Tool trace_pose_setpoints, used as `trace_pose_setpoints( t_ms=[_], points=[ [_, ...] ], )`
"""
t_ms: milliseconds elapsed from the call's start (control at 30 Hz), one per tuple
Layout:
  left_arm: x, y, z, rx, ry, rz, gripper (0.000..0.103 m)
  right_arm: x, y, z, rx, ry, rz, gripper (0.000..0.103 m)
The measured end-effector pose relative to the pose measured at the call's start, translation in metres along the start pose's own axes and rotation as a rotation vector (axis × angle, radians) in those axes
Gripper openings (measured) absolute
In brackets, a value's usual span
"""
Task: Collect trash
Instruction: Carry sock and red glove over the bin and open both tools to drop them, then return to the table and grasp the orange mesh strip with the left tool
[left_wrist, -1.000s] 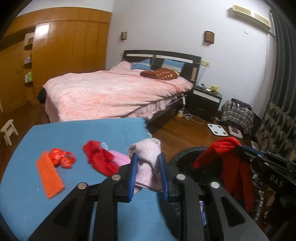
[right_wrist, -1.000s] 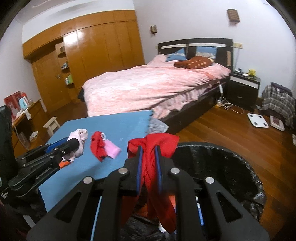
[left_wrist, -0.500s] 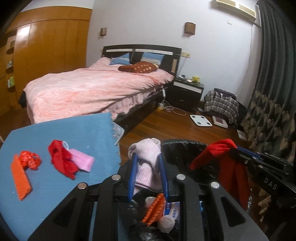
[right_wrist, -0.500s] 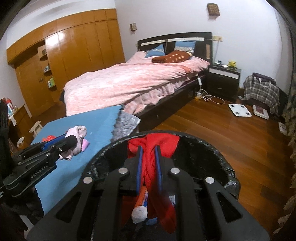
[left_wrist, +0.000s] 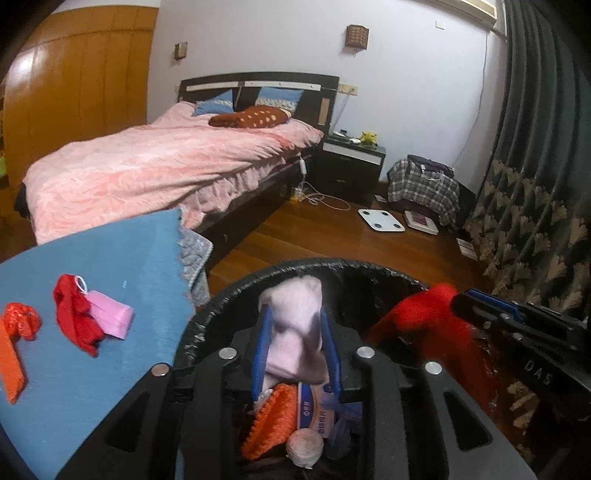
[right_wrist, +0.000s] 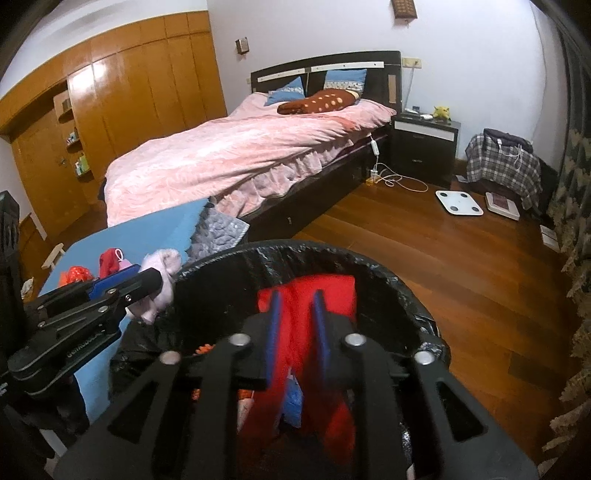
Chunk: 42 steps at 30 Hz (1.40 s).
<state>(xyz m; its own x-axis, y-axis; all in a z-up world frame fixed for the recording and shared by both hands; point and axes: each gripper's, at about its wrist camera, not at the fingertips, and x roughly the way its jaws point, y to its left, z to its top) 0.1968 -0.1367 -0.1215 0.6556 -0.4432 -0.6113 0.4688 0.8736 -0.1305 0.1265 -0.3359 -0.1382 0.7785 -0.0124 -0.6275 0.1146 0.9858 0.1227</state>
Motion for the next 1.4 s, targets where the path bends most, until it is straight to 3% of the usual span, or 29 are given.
trace_pose_setpoints(
  t_ms=[67,133,300,367,567,1033,1400],
  points=[
    [-0.001,0.003,0.0,-0.011,-0.004,-0.006,0.05,0.0,-0.002,-0.002,0.005,-0.004,-0.012,0.044],
    [-0.005,0.006,0.0,-0.011,-0.013,-0.006,0.052,-0.001,-0.003,-0.003,0.004,-0.01,-0.022,0.055],
    [-0.021,0.019,0.001,0.002,-0.051,0.045,0.068,-0.006,-0.001,-0.004,0.003,-0.042,-0.042,0.094],
    [-0.03,0.029,0.002,-0.006,-0.064,0.071,0.077,-0.009,0.004,-0.002,-0.003,-0.059,-0.039,0.095],
    [-0.057,0.061,0.001,-0.033,-0.101,0.156,0.086,-0.007,0.03,0.002,-0.043,-0.058,0.0,0.097],
    [-0.107,0.161,-0.021,-0.141,-0.124,0.373,0.087,0.023,0.142,0.015,-0.147,-0.05,0.162,0.097],
    [-0.115,0.233,-0.045,-0.213,-0.093,0.501,0.087,0.051,0.208,0.022,-0.189,-0.042,0.236,0.097]
  ],
)
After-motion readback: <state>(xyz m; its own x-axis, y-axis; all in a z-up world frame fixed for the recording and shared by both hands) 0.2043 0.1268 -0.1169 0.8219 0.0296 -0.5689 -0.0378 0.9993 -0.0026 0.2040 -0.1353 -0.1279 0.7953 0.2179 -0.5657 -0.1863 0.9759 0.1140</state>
